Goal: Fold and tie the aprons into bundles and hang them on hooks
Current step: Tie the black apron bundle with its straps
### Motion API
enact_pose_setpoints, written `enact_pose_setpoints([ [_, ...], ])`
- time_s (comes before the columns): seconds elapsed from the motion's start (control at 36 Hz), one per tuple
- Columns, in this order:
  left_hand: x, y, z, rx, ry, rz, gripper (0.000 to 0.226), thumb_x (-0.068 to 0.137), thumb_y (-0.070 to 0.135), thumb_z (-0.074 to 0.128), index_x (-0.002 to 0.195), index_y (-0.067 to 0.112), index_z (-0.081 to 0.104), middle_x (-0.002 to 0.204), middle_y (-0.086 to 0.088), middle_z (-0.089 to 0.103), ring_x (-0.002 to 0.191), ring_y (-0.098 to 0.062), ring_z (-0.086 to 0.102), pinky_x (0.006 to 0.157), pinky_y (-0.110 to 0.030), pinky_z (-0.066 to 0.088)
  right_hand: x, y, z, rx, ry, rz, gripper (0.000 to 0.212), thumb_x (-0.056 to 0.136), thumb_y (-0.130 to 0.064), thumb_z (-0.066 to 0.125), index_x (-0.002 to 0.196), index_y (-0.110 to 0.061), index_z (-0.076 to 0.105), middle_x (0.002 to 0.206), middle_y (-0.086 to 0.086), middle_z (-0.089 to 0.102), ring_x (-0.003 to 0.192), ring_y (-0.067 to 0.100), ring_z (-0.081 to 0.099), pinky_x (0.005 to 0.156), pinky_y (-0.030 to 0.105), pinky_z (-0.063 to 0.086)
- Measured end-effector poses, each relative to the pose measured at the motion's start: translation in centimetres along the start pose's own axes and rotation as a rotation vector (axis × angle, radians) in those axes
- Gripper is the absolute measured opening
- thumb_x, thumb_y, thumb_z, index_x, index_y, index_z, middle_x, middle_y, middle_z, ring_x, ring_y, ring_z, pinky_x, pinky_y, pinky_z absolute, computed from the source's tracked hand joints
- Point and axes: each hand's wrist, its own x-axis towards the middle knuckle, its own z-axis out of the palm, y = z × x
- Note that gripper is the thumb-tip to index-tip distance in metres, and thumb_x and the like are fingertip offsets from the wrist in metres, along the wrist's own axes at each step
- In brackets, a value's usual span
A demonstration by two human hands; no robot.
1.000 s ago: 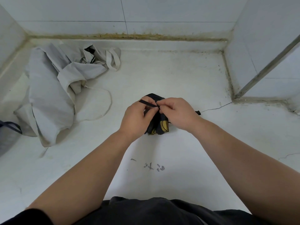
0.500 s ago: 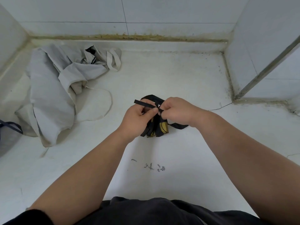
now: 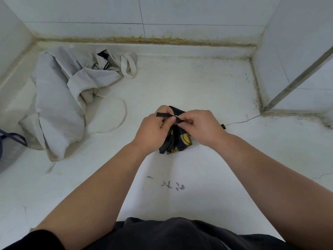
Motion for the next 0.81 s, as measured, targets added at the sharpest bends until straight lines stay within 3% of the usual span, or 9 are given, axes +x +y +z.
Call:
enact_pose_setpoints([
  [0.08, 0.0, -0.2, 0.2, 0.083, 0.040, 0.038, 0.005, 0.100, 0.022, 0.045, 0.099, 0.020, 0.049, 0.071, 0.000, 0.056, 0.063, -0.012, 0.048, 0.057, -0.022, 0.037, 0.0, -0.3, -0.1, 0.035, -0.066, 0.011, 0.017, 0.093, -0.012, 0.057, 0.087, -0.001, 0.069, 0.078, 0.012, 0.064, 0.073, 0.019, 0.054, 0.063, 0.023, 0.038],
  [0.14, 0.0, -0.2, 0.3, 0.063, 0.040, 0.040, 0.004, 0.099, 0.020, 0.045, 0.097, 0.020, 0.048, 0.069, 0.003, 0.052, 0.061, -0.010, 0.046, 0.054, -0.017, 0.034, 0.2, -0.7, -0.4, 0.026, -0.128, 0.044, 0.033, 0.096, -0.017, 0.052, 0.071, 0.005, 0.057, 0.074, 0.023, 0.052, 0.067, 0.025, 0.046, 0.057, 0.028, 0.030],
  [0.22, 0.1, -0.2, 0.7, -0.012, 0.017, 0.001, 0.009, 0.099, 0.018, 0.046, 0.091, 0.023, 0.047, 0.068, 0.009, 0.051, 0.062, -0.007, 0.047, 0.055, -0.013, 0.035, 0.6, -1.0, -1.1, 0.115, -0.224, 0.176, 0.031, 0.095, -0.019, 0.051, 0.069, -0.003, 0.048, 0.070, 0.011, 0.041, 0.064, 0.018, 0.039, 0.053, 0.025, 0.026],
  [0.31, 0.3, -0.1, 0.7, -0.153, -0.019, -0.079, 0.016, 0.099, 0.020, 0.049, 0.085, 0.029, 0.050, 0.070, 0.012, 0.055, 0.068, -0.007, 0.051, 0.064, -0.018, 0.039, 0.8, -0.7, -1.3, 0.142, -0.289, 0.241, 0.023, 0.085, -0.007, 0.060, 0.067, -0.015, 0.047, 0.068, -0.001, 0.046, 0.064, 0.014, 0.045, 0.056, 0.022, 0.034],
  [0.44, 0.4, -0.3, 0.5, -0.267, -0.036, -0.103, 0.016, 0.097, 0.018, 0.052, 0.083, 0.024, 0.055, 0.071, 0.009, 0.055, 0.067, -0.007, 0.050, 0.066, -0.021, 0.041, 0.3, -0.1, 0.1, 0.092, -0.092, 0.099, 0.031, 0.087, -0.008, 0.063, 0.065, -0.022, 0.047, 0.067, -0.008, 0.046, 0.060, 0.007, 0.044, 0.054, 0.011, 0.033],
  [0.53, 0.3, -0.5, 0.5, -0.320, 0.010, -0.124, 0.015, 0.097, 0.018, 0.053, 0.084, 0.024, 0.056, 0.072, 0.009, 0.056, 0.064, -0.001, 0.050, 0.062, -0.015, 0.041, 0.1, 0.3, 0.8, 0.117, 0.018, 0.031, 0.014, 0.087, -0.010, 0.065, 0.074, -0.006, 0.059, 0.067, 0.006, 0.057, 0.064, 0.024, 0.050, 0.061, 0.028, 0.040],
  [0.61, 0.1, -0.6, 0.6, -0.328, 0.022, -0.121, 0.017, 0.097, 0.018, 0.052, 0.083, 0.025, 0.056, 0.070, 0.013, 0.056, 0.062, 0.003, 0.050, 0.062, -0.013, 0.041, 0.0, 0.7, 1.3, 0.129, 0.072, -0.014, 0.020, 0.087, -0.018, 0.067, 0.081, 0.001, 0.062, 0.073, 0.019, 0.063, 0.073, 0.036, 0.057, 0.066, 0.033, 0.046],
  [0.72, -0.1, -0.7, 0.6, -0.308, 0.032, -0.116, 0.018, 0.099, 0.019, 0.049, 0.082, 0.027, 0.053, 0.069, 0.015, 0.055, 0.062, 0.003, 0.048, 0.062, -0.013, 0.041, -0.1, 0.6, 1.4, 0.115, 0.113, -0.024, 0.021, 0.089, -0.026, 0.065, 0.092, -0.005, 0.064, 0.077, 0.009, 0.068, 0.074, 0.024, 0.063, 0.072, 0.031, 0.049],
  [0.81, -0.2, -0.5, 0.7, -0.319, 0.015, -0.115, 0.016, 0.099, 0.017, 0.047, 0.085, 0.023, 0.053, 0.072, 0.015, 0.059, 0.068, -0.003, 0.052, 0.067, -0.020, 0.044, -0.1, 0.3, 1.4, 0.156, 0.140, -0.024, 0.022, 0.092, -0.024, 0.060, 0.111, -0.012, 0.059, 0.080, -0.006, 0.067, 0.075, 0.012, 0.063, 0.074, 0.018, 0.047],
])
